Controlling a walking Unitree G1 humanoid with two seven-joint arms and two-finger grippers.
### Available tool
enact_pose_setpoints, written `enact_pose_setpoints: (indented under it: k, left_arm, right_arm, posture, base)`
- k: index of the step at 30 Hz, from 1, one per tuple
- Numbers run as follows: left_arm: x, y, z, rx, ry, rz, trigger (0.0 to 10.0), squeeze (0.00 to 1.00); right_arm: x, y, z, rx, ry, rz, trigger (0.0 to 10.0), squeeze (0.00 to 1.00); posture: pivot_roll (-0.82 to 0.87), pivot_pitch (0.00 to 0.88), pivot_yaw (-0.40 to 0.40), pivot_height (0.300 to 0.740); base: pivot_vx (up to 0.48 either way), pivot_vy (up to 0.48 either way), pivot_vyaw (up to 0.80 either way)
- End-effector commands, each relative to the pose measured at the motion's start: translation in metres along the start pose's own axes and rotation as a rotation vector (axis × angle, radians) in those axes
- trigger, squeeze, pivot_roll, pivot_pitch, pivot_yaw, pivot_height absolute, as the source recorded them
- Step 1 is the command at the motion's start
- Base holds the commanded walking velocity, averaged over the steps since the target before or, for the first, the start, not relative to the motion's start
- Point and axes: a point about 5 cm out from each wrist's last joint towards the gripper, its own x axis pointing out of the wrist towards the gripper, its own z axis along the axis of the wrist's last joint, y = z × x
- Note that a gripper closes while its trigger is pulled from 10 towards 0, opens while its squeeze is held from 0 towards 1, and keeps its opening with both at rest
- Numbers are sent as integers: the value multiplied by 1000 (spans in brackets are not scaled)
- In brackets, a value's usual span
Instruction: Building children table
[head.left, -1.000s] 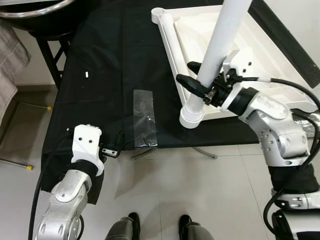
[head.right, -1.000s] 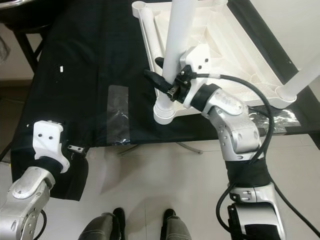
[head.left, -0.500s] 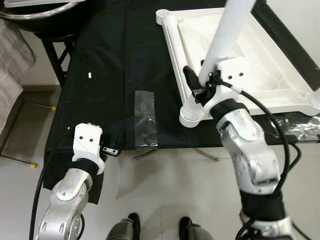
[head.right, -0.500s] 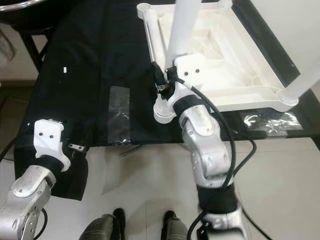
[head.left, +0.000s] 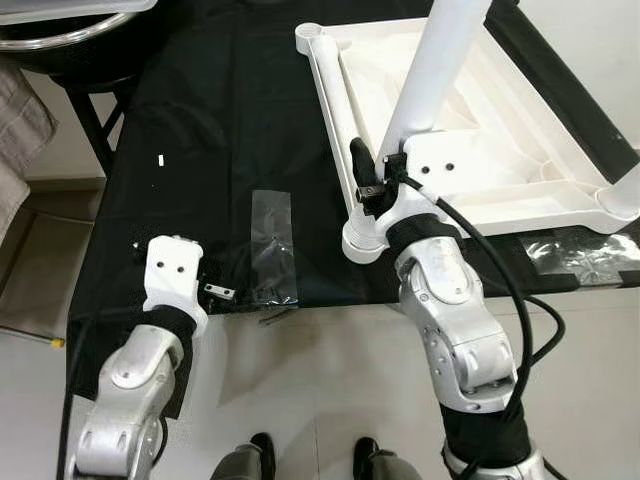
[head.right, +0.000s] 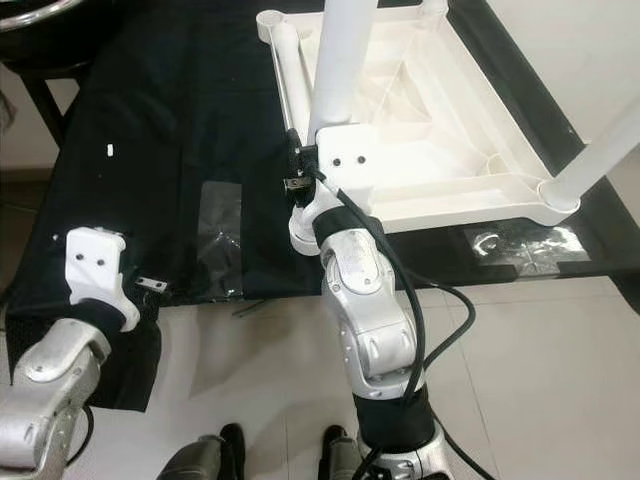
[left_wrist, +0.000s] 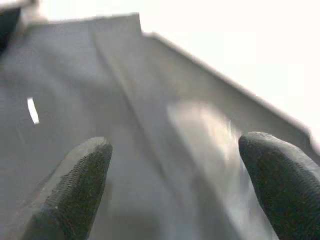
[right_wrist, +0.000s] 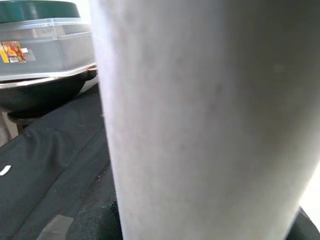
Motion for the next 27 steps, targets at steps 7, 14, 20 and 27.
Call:
enact_pose_setpoints:
  k: [7, 14, 20, 27]
  left_arm:
    - [13, 10, 46, -51, -147, -184, 10000, 0]
    - [43, -4, 109, -42, -310, -519, 10000, 0]
    - [66, -24, 126, -130, -337, -663, 10000, 0]
    - [92, -58, 136, -185, -292, -801, 10000, 0]
  right_arm:
    - [-4, -11, -55, -34, 272, -58, 10000, 0]
    - [8, -8, -56, -47, 265, -35, 10000, 0]
    - [17, 0, -55, -48, 249, -3, 10000, 0]
    - [25, 10, -50, -35, 224, 31, 10000, 0]
  posture:
    - [102, 238, -1, 740]
    - [109, 207, -1, 740]
    - [113, 192, -2, 740]
    - [116, 183, -2, 740]
  base:
    - [0, 0, 0]
    - [0, 0, 0]
    - [0, 0, 0]
    - [0, 0, 0]
